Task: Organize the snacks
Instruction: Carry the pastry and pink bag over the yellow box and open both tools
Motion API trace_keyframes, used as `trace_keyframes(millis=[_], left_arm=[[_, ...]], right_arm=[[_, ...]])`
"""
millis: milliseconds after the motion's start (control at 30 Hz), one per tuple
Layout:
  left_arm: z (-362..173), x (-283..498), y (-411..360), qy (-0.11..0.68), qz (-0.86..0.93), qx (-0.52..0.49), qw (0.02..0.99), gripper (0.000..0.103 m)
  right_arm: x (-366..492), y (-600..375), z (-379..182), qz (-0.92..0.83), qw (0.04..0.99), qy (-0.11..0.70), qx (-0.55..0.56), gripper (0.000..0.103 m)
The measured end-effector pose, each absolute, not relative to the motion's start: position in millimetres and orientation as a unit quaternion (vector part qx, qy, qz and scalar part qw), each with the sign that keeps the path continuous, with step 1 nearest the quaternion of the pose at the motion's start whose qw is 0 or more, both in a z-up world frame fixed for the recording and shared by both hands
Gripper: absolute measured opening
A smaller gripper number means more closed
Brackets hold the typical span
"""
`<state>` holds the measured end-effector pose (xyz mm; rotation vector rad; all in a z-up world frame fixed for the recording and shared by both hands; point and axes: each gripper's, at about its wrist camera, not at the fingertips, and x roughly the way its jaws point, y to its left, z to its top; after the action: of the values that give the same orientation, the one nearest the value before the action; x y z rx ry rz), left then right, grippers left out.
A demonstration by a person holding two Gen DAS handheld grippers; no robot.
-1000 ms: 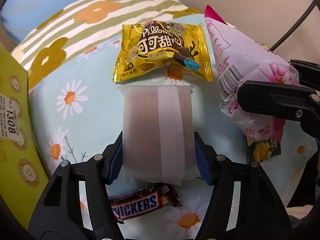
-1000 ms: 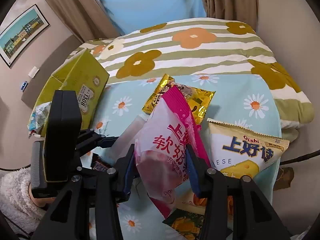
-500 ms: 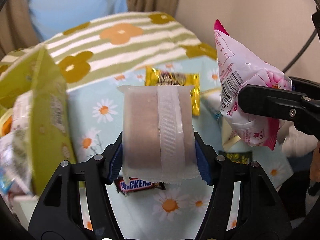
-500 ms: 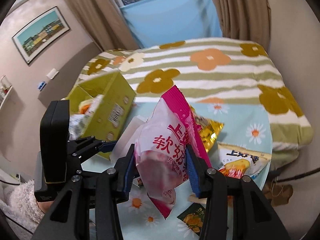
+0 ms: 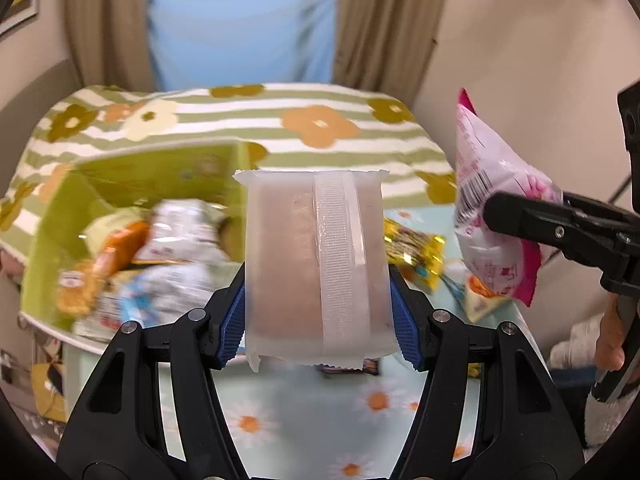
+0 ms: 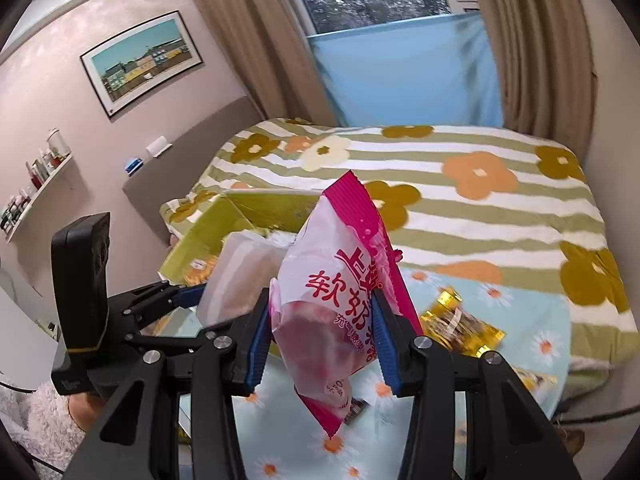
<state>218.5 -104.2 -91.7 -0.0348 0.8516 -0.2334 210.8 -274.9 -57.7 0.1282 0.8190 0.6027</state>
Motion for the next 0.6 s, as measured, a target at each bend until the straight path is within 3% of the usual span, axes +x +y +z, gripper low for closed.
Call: trace_keyframes(millis=[333, 600], left_arm=[[-83, 268, 15, 0.413, -0.074, -0.02, 0.908, 0.059], [-121, 328, 93, 0.456, -0.076, -0.011, 0.887, 0.059]], right_arm=[[252, -172, -53, 0.305, 0.867, 0.389, 0.06, 0.043], [285, -94, -77, 0.284, 0.862, 0.416, 0.056, 0.043]])
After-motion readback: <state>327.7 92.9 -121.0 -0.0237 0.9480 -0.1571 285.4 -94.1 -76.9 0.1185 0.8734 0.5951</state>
